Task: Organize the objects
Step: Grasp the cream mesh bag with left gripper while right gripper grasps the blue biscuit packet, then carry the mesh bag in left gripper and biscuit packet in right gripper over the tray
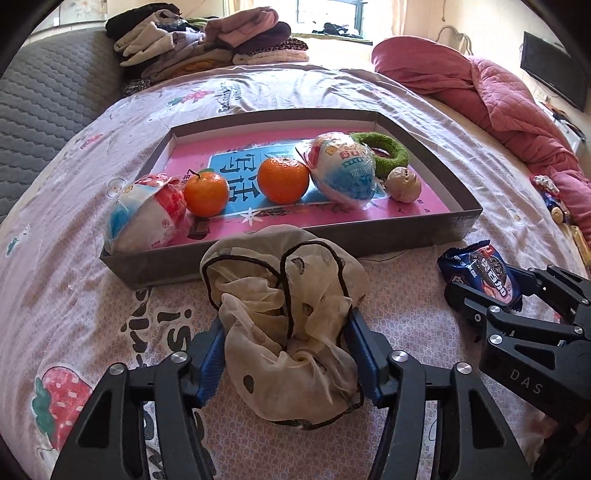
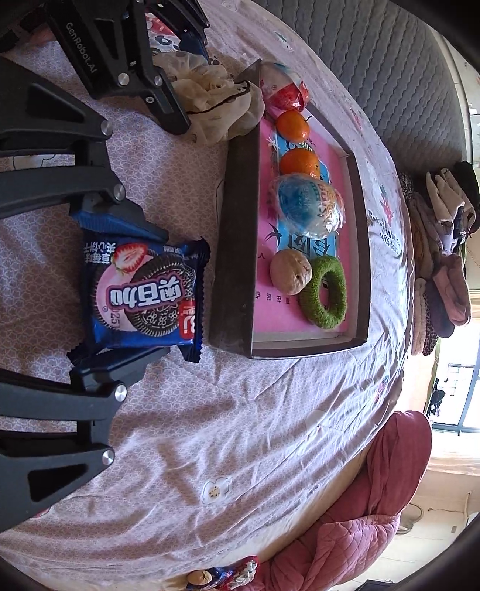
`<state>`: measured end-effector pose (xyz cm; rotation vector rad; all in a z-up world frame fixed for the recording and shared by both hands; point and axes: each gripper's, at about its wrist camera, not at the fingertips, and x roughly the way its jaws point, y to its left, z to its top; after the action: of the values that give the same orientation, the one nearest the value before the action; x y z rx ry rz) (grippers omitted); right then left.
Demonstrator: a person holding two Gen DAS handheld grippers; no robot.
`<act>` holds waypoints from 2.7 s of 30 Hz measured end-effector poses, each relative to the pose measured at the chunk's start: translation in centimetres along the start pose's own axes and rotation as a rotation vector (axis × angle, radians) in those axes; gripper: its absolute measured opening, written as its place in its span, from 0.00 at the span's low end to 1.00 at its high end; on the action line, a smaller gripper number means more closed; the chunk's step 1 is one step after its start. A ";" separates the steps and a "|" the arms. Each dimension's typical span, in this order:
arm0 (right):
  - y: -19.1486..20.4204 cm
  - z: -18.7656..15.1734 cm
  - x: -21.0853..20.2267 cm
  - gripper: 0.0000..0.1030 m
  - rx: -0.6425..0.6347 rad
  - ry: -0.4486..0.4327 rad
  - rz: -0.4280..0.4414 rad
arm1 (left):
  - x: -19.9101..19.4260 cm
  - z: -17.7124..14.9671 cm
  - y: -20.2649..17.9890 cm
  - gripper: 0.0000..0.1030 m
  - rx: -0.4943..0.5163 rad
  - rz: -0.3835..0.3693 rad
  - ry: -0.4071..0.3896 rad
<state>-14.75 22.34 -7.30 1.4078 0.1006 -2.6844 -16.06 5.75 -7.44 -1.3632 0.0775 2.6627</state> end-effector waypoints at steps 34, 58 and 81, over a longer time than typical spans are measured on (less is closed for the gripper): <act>3.0 3.1 -8.7 0.50 -0.052 -0.180 0.039 | -9.2 2.6 1.3 0.17 -0.010 0.015 -0.174; 3.0 10.5 -12.6 0.50 -0.082 -0.326 0.031 | -10.9 9.5 3.3 0.17 0.022 0.033 -0.256; 2.8 13.9 -9.0 0.50 -0.077 -0.324 0.050 | -5.9 12.1 4.4 0.17 -0.002 0.035 -0.242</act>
<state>-20.62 18.60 7.98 0.9265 0.1367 -2.7910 -23.06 2.19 4.37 -1.0381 0.0714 2.8342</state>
